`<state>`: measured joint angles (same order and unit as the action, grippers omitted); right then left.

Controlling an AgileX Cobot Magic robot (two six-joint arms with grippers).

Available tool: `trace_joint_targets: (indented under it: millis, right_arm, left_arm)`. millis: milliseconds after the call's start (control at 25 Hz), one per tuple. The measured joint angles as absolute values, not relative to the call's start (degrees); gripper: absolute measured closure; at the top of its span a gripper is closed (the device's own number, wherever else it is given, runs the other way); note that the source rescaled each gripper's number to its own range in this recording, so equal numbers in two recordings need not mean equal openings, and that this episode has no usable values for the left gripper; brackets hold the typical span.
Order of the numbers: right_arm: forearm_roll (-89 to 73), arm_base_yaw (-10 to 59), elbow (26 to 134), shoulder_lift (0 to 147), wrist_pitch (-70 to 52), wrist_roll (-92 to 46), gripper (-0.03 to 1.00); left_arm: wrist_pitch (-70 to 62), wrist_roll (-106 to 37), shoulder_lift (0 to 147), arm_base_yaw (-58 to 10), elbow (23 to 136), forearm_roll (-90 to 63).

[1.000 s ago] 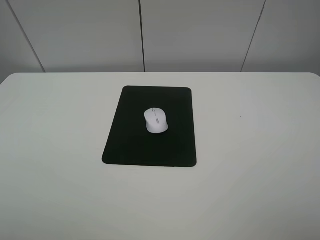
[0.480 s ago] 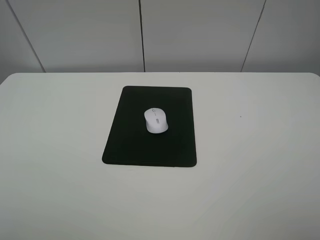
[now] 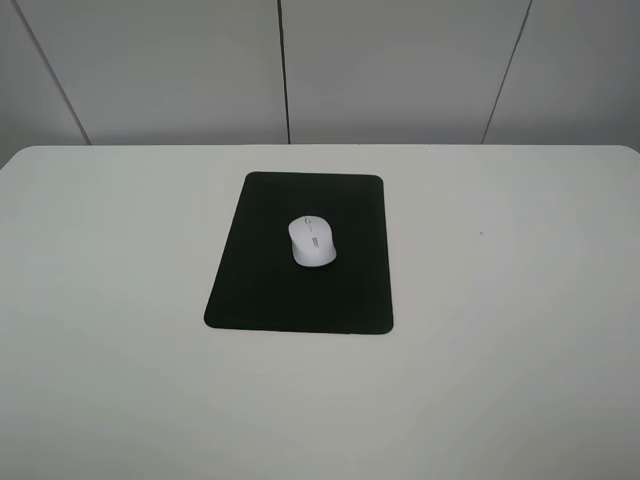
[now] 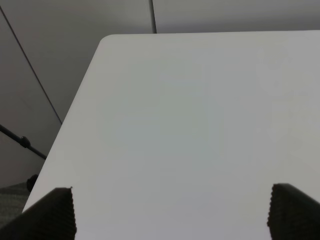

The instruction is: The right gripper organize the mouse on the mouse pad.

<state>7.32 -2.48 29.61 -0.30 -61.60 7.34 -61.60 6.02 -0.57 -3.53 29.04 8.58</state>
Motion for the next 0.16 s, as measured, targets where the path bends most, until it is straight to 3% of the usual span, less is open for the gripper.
trace_joint_targets:
  millis: [160]
  right_arm:
    - [7.32, -2.48, 29.61, -0.30, -61.60, 7.34, 0.28]
  left_arm:
    - [-61.60, 6.02, -0.57, -3.53, 29.04, 8.58]
